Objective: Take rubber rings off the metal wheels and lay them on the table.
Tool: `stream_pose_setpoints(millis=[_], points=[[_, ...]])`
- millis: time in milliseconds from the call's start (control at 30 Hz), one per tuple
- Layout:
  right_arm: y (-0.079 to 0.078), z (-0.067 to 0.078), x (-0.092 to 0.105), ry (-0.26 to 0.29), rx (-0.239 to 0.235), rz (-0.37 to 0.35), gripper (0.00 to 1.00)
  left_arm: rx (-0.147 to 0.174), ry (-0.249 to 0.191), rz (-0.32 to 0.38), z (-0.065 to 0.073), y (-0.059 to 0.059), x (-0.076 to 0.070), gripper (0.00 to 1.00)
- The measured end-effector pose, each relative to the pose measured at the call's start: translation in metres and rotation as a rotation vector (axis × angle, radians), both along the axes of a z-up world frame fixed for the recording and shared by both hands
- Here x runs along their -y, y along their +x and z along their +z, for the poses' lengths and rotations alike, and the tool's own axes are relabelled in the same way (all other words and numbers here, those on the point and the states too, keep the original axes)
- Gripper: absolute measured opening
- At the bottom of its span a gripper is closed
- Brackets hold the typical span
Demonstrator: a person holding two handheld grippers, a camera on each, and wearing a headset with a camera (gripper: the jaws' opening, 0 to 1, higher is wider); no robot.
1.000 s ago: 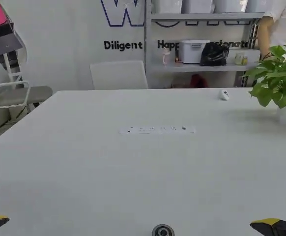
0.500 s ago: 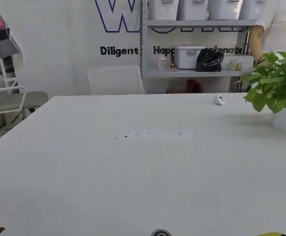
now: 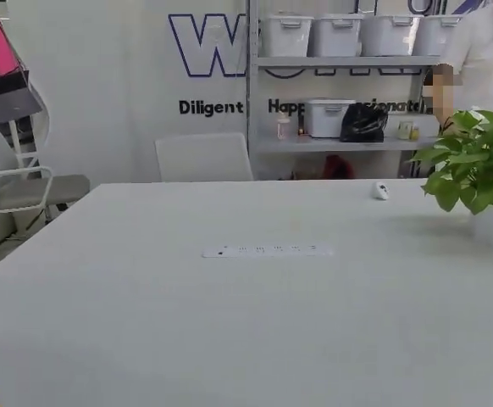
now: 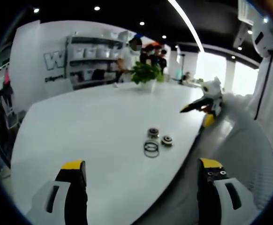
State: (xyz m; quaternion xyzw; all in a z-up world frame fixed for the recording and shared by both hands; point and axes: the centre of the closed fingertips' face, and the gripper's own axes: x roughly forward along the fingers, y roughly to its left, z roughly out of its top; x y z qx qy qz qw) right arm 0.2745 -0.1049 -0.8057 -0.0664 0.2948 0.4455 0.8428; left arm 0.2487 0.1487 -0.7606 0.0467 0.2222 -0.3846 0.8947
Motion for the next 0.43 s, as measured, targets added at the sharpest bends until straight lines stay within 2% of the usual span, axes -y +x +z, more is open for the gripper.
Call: stream_pose_setpoints(millis=[67, 133, 233, 433], points=[[-0.0017, 0.0012, -0.0031, 0.004, 0.001, 0.015, 0.99, 0.0, 0.015, -0.001, -0.0009, -0.0051, 0.0011, 1.0], [-0.0034, 0.0009, -0.0047, 0.0, 0.001, 0.026, 0.99, -0.005, 0.008, 0.011, -0.0005, -0.0079, 0.0011, 1.0], [-0.0054, 0.0007, -0.0051, -0.007, 0.005, 0.035, 0.99, -0.002, 0.0, 0.042, 0.0012, -0.007, -0.0015, 1.0], [-0.0091, 0.005, -0.0019, 0.01, 0.012, 0.031, 0.99, 0.0, 0.035, 0.049, 0.0008, -0.0095, -0.0002, 1.0]])
